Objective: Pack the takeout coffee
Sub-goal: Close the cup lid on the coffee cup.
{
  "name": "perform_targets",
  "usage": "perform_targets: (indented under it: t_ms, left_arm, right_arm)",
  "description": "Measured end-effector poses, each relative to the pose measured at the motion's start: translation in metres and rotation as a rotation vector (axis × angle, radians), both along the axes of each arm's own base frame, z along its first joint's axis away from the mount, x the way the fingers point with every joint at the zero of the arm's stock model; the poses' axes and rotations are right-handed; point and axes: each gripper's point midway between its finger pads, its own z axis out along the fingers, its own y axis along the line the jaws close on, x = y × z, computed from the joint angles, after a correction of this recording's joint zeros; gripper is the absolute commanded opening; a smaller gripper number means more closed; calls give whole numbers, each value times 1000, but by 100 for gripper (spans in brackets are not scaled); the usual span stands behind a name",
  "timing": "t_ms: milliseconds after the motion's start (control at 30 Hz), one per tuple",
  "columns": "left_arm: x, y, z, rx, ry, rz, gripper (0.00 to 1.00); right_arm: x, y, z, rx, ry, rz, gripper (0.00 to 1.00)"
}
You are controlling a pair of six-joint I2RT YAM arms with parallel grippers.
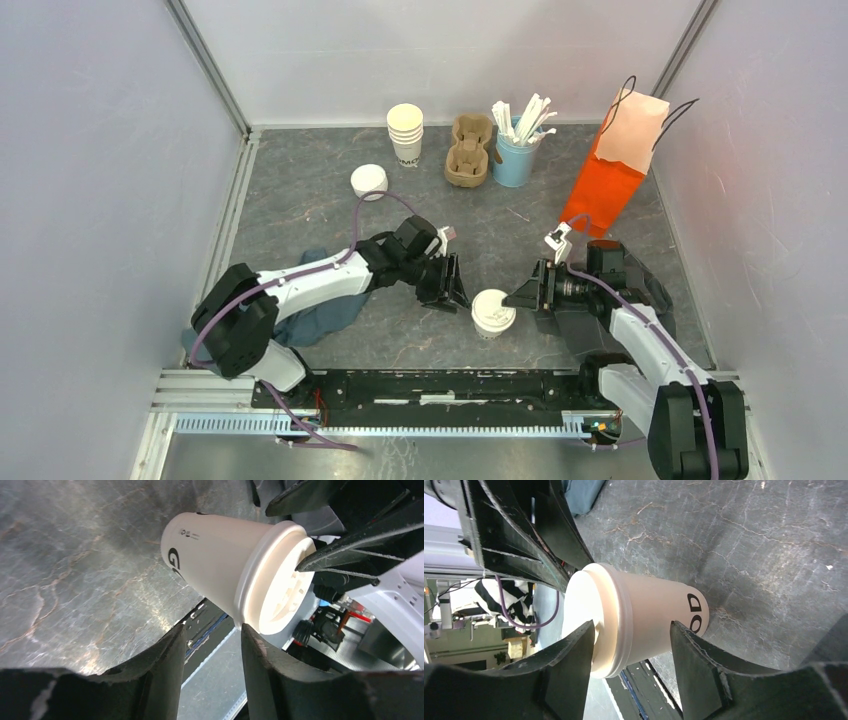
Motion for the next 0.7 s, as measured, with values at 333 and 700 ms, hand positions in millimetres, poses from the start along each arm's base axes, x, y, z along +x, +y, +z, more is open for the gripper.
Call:
perform_targets:
  t_ms: [333,700]
  left_arm:
    - [13,-2,28,36,-34,18,69]
    - [12,-13,24,11,-3,-16,63]
  right_arm:
    - [10,-3,11,-96,-1,-27,84]
    - [18,-9,26,-212,-52,-32,84]
